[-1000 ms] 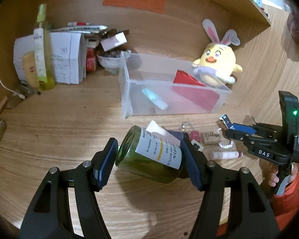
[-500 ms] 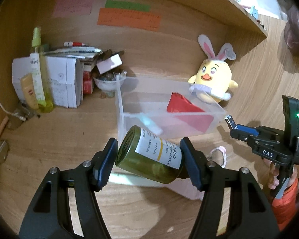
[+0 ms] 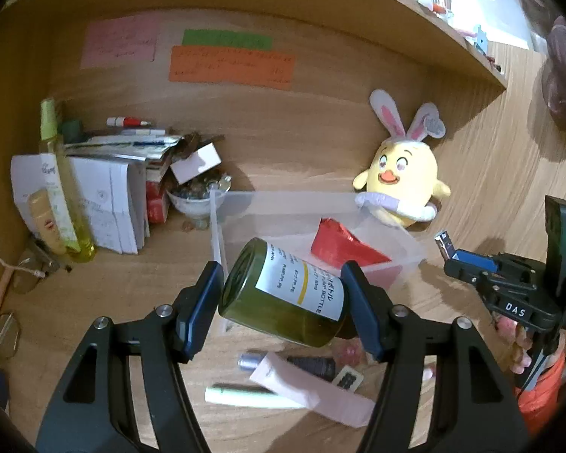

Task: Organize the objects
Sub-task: 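Lift the green bottle toward the box while the right gripper grasps the blue Max box, then lower the green bottle into the box while the right gripper drops the Max box in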

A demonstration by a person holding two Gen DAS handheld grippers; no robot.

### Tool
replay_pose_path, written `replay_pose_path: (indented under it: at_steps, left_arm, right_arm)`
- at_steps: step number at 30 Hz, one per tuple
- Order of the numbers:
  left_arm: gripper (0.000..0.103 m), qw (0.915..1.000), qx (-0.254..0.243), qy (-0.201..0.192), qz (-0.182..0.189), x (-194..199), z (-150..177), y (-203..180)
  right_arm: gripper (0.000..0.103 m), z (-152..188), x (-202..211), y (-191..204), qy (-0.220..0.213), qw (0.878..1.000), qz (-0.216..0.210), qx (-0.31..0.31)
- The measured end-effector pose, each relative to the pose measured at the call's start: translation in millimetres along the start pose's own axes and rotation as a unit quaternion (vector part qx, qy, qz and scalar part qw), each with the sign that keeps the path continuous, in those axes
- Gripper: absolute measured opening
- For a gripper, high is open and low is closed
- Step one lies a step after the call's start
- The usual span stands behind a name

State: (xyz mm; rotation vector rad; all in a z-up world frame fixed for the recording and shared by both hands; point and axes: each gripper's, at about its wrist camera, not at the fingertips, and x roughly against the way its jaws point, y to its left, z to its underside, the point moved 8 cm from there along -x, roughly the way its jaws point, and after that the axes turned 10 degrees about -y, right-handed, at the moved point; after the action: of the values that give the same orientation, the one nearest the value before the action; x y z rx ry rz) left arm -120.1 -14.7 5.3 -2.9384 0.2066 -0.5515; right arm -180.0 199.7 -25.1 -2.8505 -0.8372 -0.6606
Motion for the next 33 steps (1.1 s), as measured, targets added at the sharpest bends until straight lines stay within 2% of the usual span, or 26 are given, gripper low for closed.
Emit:
replay_pose_path:
  at_steps: [8,13,20,28,30,33]
  left_arm:
    - [0.064,0.9999,0.003,-0.011,-0.001,-17.7,-19.5,-1.1]
    - [0.064,0.9999,0.012,-0.005,-0.007,-35.9,-21.6,2.4]
    - [0.064,0.9993,0.025,0.026,-0.009,-69.2,-12.4,10.6]
    - [0.064,0.9985,0.033,0.042,-0.013,-89.3,0.8,15.6]
    - [0.054,0.998,0.035,0.048,-0.02,-93.9,3.5,19.4]
    - [0.053,0.9969,0.049,0.059,-0.021,-97.6,8.1,24.4]
  right_arm:
    - [0.025,-21.6,-11.9,5.0,-0.019,1.0,-0.009,0.004]
    - [0.025,-29.8,-28.2,9.5,-0.02,1.0,-0.017,-0.003]
    - [0.025,-30.4,-54.8,17.5,-0.003,0.999,-0.034,-0.014]
    - [0.025,-23.6,-82.2,42.4,0.022,0.998,-0.054,-0.013]
    - [0.025,-22.2,-87.2,46.4,0.026,0.999,-0.045,-0.004]
    - [0.025,-20.2,-93.6,51.8,0.034,0.998,-0.044,0.002]
